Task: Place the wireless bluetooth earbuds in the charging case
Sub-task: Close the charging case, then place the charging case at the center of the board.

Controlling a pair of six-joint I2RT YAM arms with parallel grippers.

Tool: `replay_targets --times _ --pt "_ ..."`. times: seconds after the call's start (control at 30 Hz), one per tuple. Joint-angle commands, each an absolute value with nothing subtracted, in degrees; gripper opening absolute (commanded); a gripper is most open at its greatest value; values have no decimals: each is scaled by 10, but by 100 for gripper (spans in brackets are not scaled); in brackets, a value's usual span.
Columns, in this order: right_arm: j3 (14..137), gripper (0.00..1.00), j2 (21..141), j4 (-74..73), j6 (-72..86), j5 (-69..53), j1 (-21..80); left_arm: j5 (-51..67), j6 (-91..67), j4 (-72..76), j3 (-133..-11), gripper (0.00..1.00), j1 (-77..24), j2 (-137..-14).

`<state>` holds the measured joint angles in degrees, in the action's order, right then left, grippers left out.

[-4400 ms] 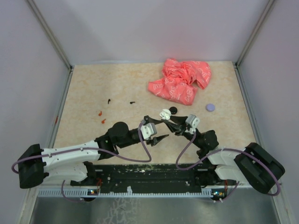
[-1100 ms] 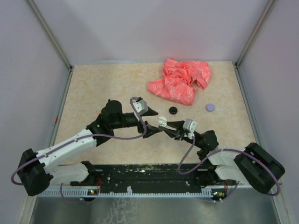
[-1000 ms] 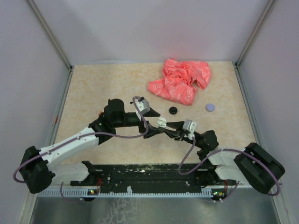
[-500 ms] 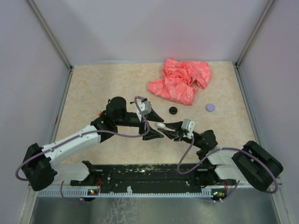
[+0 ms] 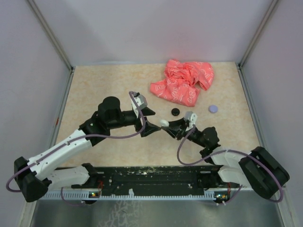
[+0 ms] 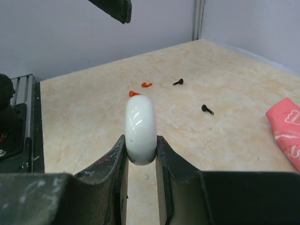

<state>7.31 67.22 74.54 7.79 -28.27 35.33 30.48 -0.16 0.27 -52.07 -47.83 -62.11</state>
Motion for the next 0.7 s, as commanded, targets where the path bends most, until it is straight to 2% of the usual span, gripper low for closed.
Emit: replay_targets --times 0.0,0.17,0.33,0.53,0.67 --pt "137 0 615 567 121 -270 334 141 13 -118 -564 85 -475 -597" --pt "195 0 571 342 120 -258 307 14 26 -200 -563 88 -467 -572" --pt "245 0 562 193 129 -247 259 -79 35 -221 -529 92 -441 -537" --pt "292 0 588 67 172 -231 182 -101 32 -205 -481 96 -400 -502" --pt "308 0 616 16 212 -241 91 -80 21 -194 -458 99 -370 -485"
